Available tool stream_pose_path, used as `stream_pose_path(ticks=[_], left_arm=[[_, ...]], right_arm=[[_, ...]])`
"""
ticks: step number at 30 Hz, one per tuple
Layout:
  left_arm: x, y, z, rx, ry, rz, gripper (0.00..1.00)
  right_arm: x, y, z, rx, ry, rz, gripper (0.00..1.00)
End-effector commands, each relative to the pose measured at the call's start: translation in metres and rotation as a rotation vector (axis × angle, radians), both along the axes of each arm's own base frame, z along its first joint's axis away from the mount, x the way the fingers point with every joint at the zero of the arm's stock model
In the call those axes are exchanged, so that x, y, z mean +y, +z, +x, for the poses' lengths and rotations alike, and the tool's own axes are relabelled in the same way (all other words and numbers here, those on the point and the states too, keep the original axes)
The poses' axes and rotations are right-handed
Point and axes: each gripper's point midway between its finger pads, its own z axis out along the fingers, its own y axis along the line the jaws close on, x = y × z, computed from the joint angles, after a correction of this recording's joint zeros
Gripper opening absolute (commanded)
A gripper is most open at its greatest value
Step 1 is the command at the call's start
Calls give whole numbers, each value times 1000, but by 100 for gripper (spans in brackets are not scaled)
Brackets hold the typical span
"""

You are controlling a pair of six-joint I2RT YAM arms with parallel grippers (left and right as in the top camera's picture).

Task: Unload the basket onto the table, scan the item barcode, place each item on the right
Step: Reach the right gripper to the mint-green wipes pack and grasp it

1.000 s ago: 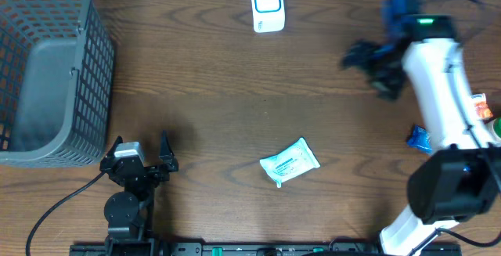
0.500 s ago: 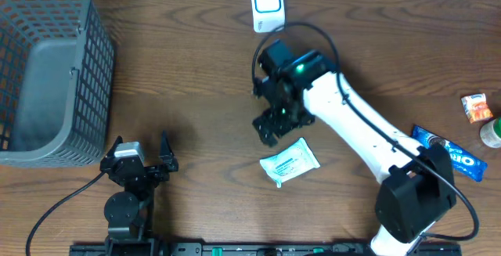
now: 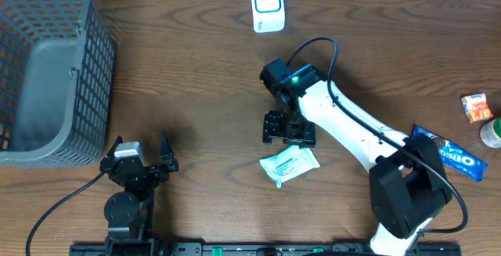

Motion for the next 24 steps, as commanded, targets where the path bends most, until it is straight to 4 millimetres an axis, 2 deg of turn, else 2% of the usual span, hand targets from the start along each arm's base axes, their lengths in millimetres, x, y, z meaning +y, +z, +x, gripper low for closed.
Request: stream_pose_path(ticks=[1, 3, 7, 12, 13, 17, 20, 22, 24], left_arm=[[2, -18, -1, 52, 7, 10, 98], [2, -18, -1, 52, 7, 10, 98], [2, -18, -1, 52, 7, 10, 98], [2, -18, -1, 52, 7, 10, 98], [2, -18, -1, 52, 7, 10, 98], [2, -18, -1, 52, 7, 10, 98], [2, -18, -1, 52, 7, 10, 98], [2, -18, -1, 52, 7, 10, 98], [2, -18, -1, 52, 7, 10, 98]], right_arm=[[-3, -9, -18, 83, -229, -71, 99], [-10, -15, -26, 123, -379, -123, 99], [-9, -31, -29, 146, -432, -120, 98], [-12, -46, -33, 177, -515, -168, 71], [-10, -49, -31, 174, -520, -164, 68], [-8, -63, -28, 179, -539, -177, 65], [-15, -78, -29, 190, -574, -235, 65], [-17, -85, -31, 204, -583, -258, 51], [-20, -88, -29, 193, -585, -271, 22]])
